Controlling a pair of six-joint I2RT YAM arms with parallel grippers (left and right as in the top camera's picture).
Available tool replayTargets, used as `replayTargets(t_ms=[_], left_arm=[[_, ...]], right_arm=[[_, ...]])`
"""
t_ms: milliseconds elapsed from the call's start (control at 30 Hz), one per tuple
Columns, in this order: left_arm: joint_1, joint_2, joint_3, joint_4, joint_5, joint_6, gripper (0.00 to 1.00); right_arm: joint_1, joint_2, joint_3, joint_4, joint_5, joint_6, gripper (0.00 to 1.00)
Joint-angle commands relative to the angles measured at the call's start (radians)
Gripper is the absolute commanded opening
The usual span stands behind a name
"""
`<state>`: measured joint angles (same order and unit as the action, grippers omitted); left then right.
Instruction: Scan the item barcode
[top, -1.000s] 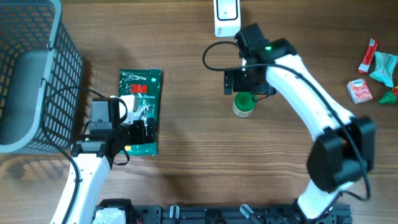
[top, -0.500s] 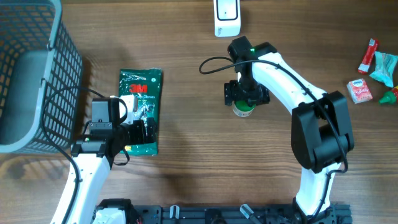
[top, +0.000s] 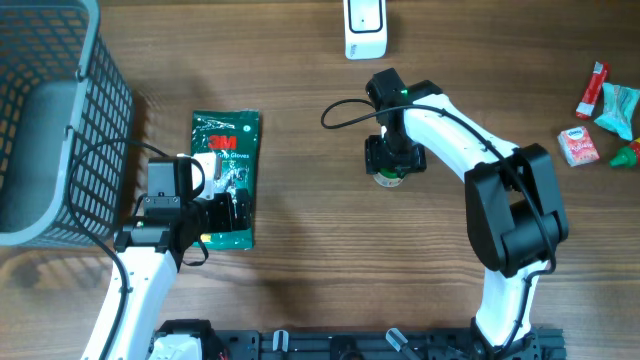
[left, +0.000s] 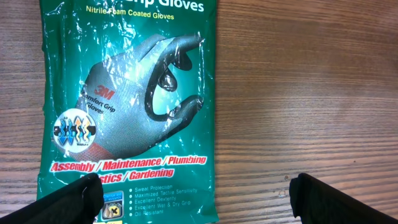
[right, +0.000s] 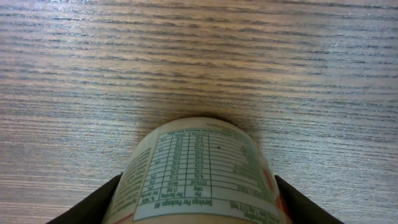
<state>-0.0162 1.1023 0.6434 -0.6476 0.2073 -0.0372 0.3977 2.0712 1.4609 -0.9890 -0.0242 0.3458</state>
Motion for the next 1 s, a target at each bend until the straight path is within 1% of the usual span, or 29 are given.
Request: replayTargets(t_ms=[0,67,167,267,300,367,500,600,667,800,900,967], left_arm=[[0.008,-0.001,0.0,0.003,0.002,-0.009,1.0],[0.008,-0.001,0.0,0.003,0.001,-0.009,1.0],[0.008,0.0,0.0,0.003,0.001,-0.009,1.0],[0.008,0.0,0.0,0.003,0.001,-0.009,1.0],[0.008,-0.001,0.0,0.003,0.001,-0.009,1.0],[0.008,-0.001,0.0,0.003,0.001,-0.009,1.0],[0.008,-0.001,0.0,0.003,0.001,-0.009,1.0],[0.008,-0.001,0.0,0.003,0.001,-0.008,1.0],[0.008,-0.001,0.0,0.003,0.001,-0.009,1.0],[0.008,0.0,0.0,0.003,0.001,-0.009,1.0],[0.008,-0.001,0.0,0.003,0.001,-0.009,1.0],[0.008,-0.001,0.0,0.003,0.001,-0.009,1.0]], right_arm=[[0.0,0.02,-0.01,0.001,-0.011,0.027,0.6],[-0.003,0.02,-0.006,0.003,-0.093,0.024,0.6],[-0.03,0.019,0.019,-0.013,-0.247,0.024,0.55],[-0.076,0.019,0.042,-0.059,-0.358,0.019,0.54],[-0.091,0.019,0.044,-0.073,-0.39,0.004,0.54],[-0.119,0.019,0.044,-0.112,-0.478,-0.073,0.53],[-0.146,0.019,0.044,-0.177,-0.548,-0.09,0.53],[-0.148,0.019,0.044,-0.26,-0.648,-0.16,0.53],[-0.148,0.019,0.044,-0.301,-0.747,-0.215,0.53],[-0.148,0.016,0.044,-0.355,-0.846,-0.244,0.54],[-0.148,0.011,0.044,-0.436,-0.945,-0.318,0.54],[-0.148,0.003,0.044,-0.521,-0.992,-0.396,0.53]])
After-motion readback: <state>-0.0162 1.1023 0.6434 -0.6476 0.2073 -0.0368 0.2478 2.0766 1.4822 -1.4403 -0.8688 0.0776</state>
